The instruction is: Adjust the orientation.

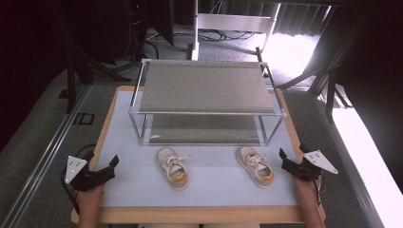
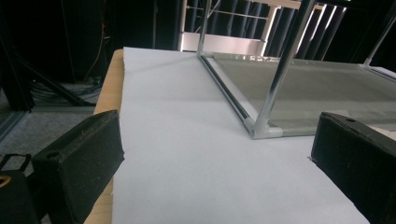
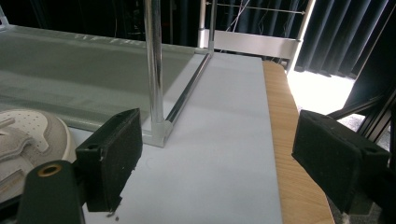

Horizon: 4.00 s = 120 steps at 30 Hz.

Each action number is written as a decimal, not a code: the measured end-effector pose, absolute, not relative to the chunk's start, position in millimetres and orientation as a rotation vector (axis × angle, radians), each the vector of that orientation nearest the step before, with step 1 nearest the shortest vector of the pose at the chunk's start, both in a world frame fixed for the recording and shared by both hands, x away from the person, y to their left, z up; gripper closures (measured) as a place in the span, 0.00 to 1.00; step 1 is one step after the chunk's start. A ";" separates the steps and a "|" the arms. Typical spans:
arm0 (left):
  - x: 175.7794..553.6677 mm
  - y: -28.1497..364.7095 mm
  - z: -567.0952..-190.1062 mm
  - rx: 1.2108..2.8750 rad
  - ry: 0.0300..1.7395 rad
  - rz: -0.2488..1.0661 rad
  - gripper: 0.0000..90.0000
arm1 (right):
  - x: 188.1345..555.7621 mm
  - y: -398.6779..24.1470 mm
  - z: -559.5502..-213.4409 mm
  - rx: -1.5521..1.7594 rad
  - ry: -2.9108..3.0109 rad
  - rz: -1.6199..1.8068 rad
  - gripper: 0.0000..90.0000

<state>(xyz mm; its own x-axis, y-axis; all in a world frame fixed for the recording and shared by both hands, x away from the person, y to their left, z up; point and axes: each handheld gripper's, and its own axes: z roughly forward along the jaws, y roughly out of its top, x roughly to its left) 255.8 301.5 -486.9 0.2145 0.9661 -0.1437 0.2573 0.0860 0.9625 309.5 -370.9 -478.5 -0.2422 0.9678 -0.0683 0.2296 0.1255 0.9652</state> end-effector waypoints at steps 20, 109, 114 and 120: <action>265.0 305.4 -480.4 1.685 1.123 0.552 0.04 | 309.9 -370.4 -478.4 1.191 1.626 1.176 0.18; 301.2 155.9 -390.4 2.942 0.687 -0.041 0.06 | 309.6 -368.4 -478.6 1.180 1.637 1.160 0.17; 301.8 144.6 -383.7 2.937 0.649 -0.043 0.06 | 309.5 -368.5 -478.7 1.179 1.636 1.162 0.17; 301.1 124.2 -372.8 2.895 0.564 -0.050 0.07 | 309.5 -368.8 -478.7 1.179 1.635 1.164 0.17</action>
